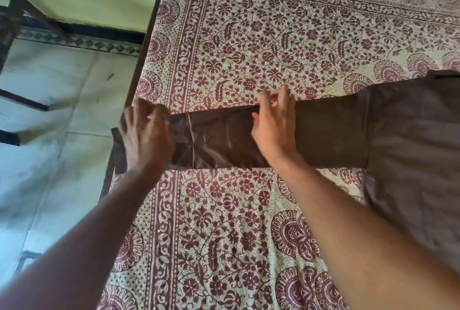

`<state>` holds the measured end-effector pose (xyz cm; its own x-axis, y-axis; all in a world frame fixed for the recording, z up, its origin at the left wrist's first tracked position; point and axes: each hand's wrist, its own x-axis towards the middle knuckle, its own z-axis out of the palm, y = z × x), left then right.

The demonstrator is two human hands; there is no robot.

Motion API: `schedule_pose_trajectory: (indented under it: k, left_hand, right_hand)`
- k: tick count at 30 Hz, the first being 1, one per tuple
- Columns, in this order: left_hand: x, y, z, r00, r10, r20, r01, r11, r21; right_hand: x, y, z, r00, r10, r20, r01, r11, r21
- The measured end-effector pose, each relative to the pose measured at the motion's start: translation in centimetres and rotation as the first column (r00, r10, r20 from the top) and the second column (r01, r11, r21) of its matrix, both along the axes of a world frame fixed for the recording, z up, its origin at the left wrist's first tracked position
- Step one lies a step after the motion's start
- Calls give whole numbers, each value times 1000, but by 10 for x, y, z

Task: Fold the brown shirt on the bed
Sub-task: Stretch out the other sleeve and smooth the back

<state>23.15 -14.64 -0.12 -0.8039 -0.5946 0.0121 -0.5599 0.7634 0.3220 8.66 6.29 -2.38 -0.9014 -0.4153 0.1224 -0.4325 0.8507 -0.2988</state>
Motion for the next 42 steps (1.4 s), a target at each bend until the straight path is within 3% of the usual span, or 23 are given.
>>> schedule_pose_trajectory:
  k: [2,4,8,10,12,14,16,17,19,21,22,26,29,32,35,38,42]
  left_hand:
    - [8,28,-8,973,-223,54,216,970,108]
    - [18,42,-27,912,-365,187,337,927,164]
    - [20,34,-48,889,-333,314,288,940,184]
    - [15,33,-45,869,-334,365,274,939,208]
    - [11,34,-41,862,-317,396,243,943,226]
    - [8,37,-38,866,-290,407,205,949,239]
    - [5,40,-35,875,-267,404,185,955,231]
    - [3,40,-35,875,-264,406,185,957,225]
    - [1,39,-35,864,-269,425,182,955,236]
    - [0,39,-34,853,-270,447,173,953,247]
    - [0,39,-33,848,-270,456,171,954,246]
    - [-6,40,-24,807,-273,523,139,950,281]
    - [-19,54,-7,803,-215,555,41,950,308]
    - [-45,106,5,887,-188,422,100,970,223]
    - [-81,187,6,872,-374,315,259,899,352]
    - [-109,245,-8,823,-457,337,260,831,492]
    - [-126,268,-20,852,-343,395,73,825,560]
  right_hand:
    - [27,-6,-12,987,163,-13,-163,986,-45]
    - [47,-11,-24,937,339,85,-340,940,-2]
    - [33,23,-32,873,441,209,-481,850,216]
    - [3,66,-27,905,361,226,-420,845,331]
    - [-30,109,-21,958,135,252,-235,874,425]
    - [-53,137,-14,940,-159,302,6,892,452]
    - [-57,131,-11,914,-287,288,153,899,410]
    - [-50,119,-9,941,-225,251,126,926,357]
    - [-27,89,-10,969,102,225,-154,961,228]
    - [-3,73,-20,880,394,265,-451,868,206]
    - [4,75,-26,868,422,262,-482,843,238]
    - [-21,120,-26,962,77,261,-166,926,340]
    - [-53,151,-8,909,-156,385,-5,923,384]
    - [-58,155,6,960,49,277,-147,927,346]
    - [-47,167,3,930,269,250,-345,872,346]
    - [-48,193,-4,926,159,342,-278,900,336]
    - [-91,252,-5,920,99,380,-263,874,408]
